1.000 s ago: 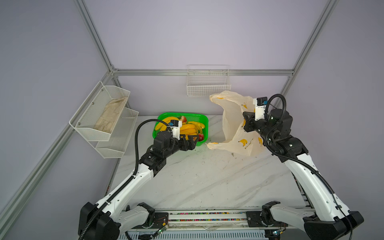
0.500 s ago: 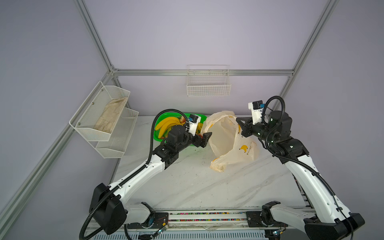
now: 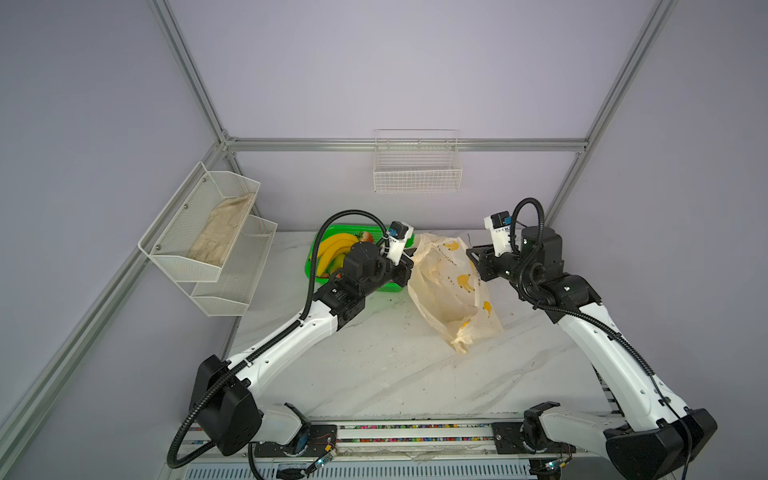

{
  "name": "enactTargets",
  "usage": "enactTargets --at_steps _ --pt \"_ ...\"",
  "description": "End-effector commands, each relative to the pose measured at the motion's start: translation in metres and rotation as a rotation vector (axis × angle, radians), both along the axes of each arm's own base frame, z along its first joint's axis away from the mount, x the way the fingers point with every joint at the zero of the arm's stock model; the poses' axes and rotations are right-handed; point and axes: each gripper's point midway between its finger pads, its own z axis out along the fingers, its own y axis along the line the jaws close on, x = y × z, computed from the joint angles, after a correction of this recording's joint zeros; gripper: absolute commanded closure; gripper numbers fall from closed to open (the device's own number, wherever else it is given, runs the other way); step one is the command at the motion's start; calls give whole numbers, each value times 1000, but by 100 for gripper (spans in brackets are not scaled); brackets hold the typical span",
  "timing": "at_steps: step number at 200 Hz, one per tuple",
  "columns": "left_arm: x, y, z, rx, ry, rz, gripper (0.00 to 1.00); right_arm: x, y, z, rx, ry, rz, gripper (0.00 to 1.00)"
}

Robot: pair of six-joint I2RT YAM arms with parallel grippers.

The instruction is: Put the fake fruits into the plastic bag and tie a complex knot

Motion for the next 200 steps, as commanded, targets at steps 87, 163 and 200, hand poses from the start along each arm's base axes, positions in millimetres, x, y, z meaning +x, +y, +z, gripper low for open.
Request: enactTargets --at_steps 87,163,200 --pt "-19 -2 73 -164 20 19 100 -18 -6 -17 -248 -98 -189 38" --pt "40 13 13 -123 141 185 84 -33 9 7 -182 -16 -97 100" --pt "28 15 8 -145 177 80 24 -18 13 -15 -152 127 -167 100"
